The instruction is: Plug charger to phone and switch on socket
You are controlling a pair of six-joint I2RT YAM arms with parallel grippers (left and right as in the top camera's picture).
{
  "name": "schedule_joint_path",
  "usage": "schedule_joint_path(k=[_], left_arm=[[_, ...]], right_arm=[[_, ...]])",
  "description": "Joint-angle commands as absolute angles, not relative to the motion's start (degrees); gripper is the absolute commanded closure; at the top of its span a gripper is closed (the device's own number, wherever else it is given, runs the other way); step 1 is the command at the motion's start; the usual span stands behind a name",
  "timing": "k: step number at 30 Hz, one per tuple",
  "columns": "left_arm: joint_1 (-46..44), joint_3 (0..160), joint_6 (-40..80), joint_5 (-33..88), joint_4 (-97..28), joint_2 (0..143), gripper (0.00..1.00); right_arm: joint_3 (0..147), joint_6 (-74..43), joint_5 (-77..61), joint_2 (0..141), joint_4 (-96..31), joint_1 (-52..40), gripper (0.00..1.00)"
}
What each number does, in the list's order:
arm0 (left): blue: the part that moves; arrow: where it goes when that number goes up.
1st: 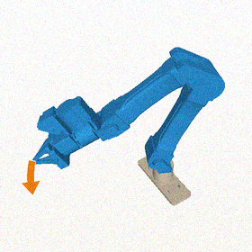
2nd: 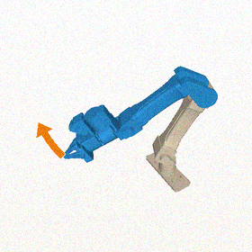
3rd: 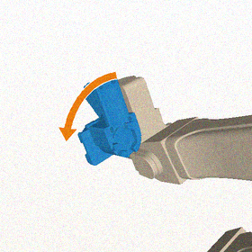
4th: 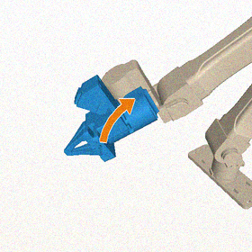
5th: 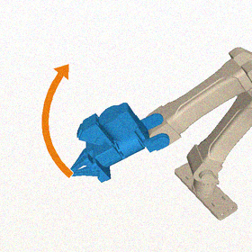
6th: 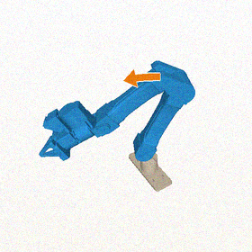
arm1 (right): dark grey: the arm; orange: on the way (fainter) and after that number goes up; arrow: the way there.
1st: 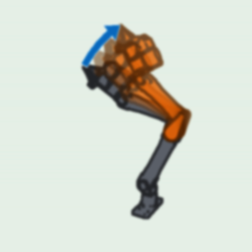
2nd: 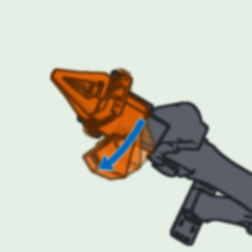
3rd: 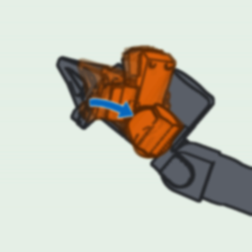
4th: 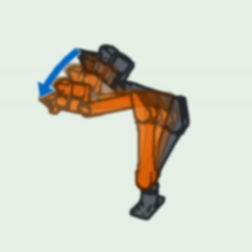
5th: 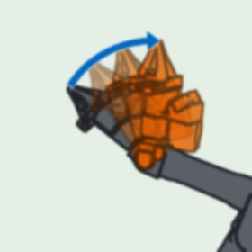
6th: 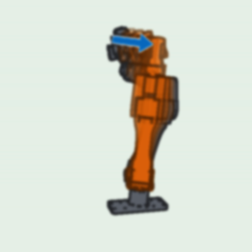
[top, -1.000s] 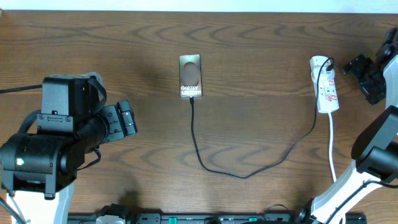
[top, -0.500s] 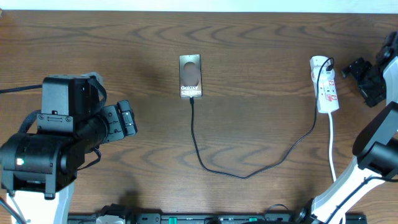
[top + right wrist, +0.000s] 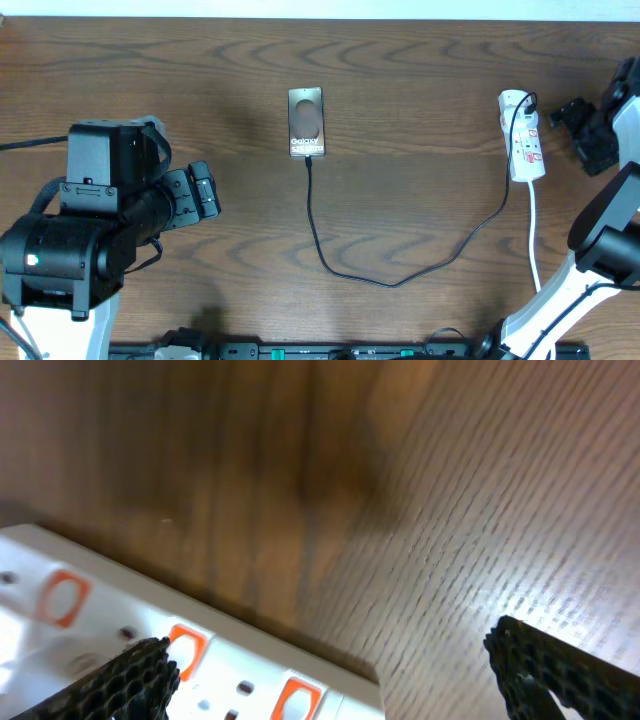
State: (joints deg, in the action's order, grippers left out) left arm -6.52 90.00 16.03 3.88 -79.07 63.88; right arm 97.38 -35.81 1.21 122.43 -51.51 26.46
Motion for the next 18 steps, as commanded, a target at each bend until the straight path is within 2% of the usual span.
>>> schedule_joint_path(k=[1,18], left_arm=[[-6.50,90.24,15.05,2.92,-79.09,63.99,0.09],[-6.50,90.24,15.05,2.92,-79.09,63.99,0.09]], right_arm=[[94.43,-37.74,0.91,122.96,-49.63,26.55,0.01],[92.55,-41.34,-2.09,122.96,-44.36,25.82,0.01]])
